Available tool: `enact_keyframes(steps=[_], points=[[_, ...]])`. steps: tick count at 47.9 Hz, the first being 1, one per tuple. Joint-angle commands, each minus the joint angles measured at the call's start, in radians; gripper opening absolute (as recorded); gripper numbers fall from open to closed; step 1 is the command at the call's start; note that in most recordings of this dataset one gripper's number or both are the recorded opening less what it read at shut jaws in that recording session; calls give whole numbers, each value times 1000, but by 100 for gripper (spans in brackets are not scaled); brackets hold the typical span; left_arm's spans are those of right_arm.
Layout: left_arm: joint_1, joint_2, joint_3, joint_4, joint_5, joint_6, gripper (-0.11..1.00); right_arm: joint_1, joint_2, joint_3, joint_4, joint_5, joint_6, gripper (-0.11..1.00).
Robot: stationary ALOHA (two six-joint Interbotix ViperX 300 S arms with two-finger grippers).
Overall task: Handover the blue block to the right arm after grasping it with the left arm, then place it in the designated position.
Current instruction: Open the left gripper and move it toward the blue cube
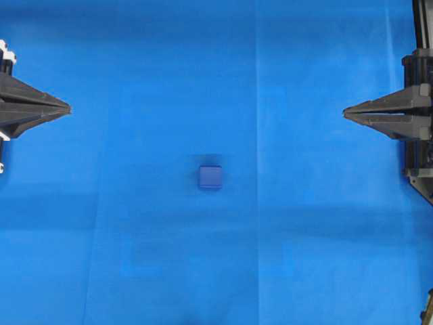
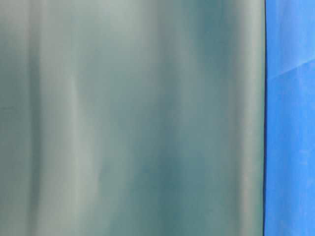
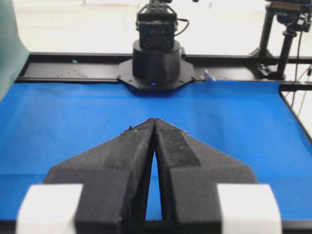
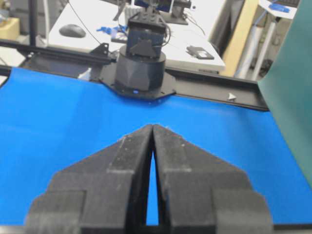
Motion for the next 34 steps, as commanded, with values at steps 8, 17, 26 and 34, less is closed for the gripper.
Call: enact_keyframes(steps=[8, 17, 26, 34], points=[[-14, 2, -14, -3, -15, -12, 0, 2, 14, -21, 6, -3, 8, -6], [-14, 3, -14, -2, -15, -9, 0, 3, 14, -21, 6, 0, 11, -6], [-14, 6, -12, -2, -15, -11, 0, 3, 14, -23, 6, 12, 9, -5], [-14, 8, -12, -2, -14, -12, 10, 3, 14, -23, 6, 23, 9, 0]])
